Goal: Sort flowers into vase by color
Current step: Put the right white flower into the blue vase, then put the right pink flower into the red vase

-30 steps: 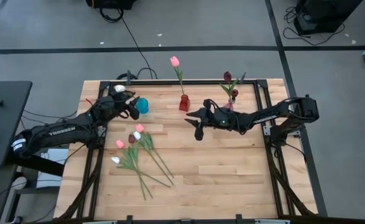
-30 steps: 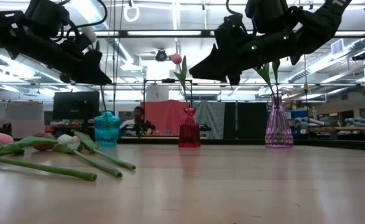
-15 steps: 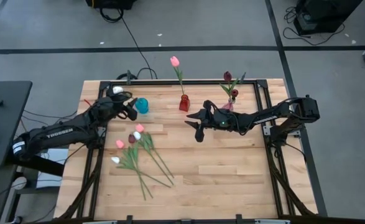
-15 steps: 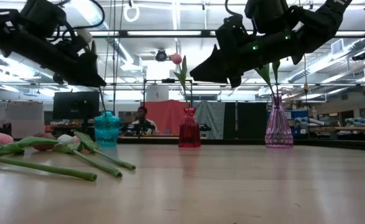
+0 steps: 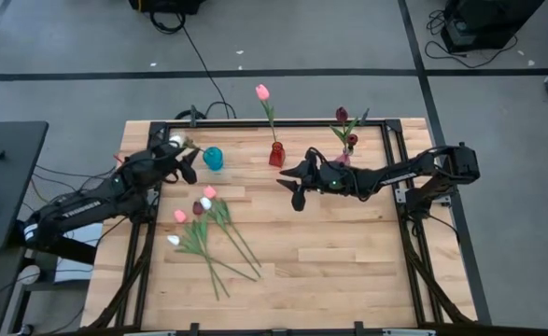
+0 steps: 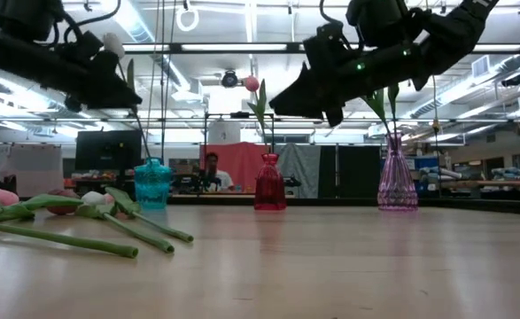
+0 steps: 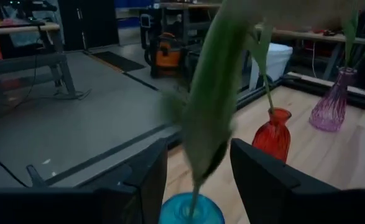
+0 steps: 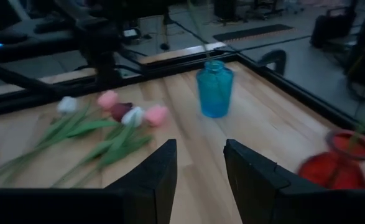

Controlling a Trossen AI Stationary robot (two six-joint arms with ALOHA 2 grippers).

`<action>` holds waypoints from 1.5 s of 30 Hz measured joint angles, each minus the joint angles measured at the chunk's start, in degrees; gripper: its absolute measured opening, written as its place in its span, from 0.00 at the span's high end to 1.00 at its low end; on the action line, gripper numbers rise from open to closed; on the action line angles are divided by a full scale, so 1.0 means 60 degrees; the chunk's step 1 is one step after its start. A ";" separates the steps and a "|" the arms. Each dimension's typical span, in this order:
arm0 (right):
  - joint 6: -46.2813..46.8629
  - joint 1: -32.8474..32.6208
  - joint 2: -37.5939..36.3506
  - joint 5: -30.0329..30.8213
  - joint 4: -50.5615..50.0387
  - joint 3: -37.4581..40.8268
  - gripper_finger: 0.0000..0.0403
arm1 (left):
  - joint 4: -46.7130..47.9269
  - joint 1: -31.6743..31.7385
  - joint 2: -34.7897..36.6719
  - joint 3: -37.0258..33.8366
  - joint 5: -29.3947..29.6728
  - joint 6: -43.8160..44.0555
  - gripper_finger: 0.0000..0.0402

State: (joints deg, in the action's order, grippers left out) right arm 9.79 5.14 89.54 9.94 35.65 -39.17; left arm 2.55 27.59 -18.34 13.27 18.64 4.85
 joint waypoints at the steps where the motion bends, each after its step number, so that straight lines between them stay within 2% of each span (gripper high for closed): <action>1: 0.0075 -0.0075 -0.0001 -0.0109 -0.0036 -0.0085 0.64 | 0.0000 -0.0071 0.0085 -0.0159 0.0120 0.0064 0.55; 6: 0.0113 -0.0673 -0.0015 -0.0057 -0.0841 -0.0763 0.64 | -0.0109 -0.0526 0.0563 -0.0997 0.0456 0.0748 0.55; 14: 0.0446 -0.1783 -0.0015 0.1184 -0.3352 -0.2191 0.64 | -0.0377 -0.1810 0.1140 -0.1458 0.1141 0.1059 0.55; 18: 0.0882 -0.2069 0.0064 0.1390 -0.3612 -0.2354 0.64 | -0.0483 -0.2585 0.1146 -0.1466 0.1278 0.1086 0.55; 25: 0.1711 -0.2302 0.0632 0.1346 -0.3535 -0.2361 0.64 | 0.0172 -0.3740 0.1086 -0.1466 0.1273 0.1964 0.55; 32: 0.2305 -0.2768 0.0848 0.1380 -0.3229 -0.2358 0.64 | 0.1125 -0.4782 0.1001 -0.1466 0.0950 0.3441 0.55; 38: 0.2616 -0.3105 0.0845 0.1420 -0.3288 -0.2358 0.64 | 0.1319 -0.5555 0.1003 -0.1463 0.0674 0.4408 0.55; 45: 0.2701 -0.3277 0.0845 0.1441 -0.3320 -0.2358 0.64 | 0.1221 -0.6114 0.0993 -0.1466 -0.0658 0.4468 0.55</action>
State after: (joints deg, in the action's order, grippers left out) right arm 26.00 -14.52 94.61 18.59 15.73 -53.32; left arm 9.87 -9.09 -12.38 4.47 14.69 31.65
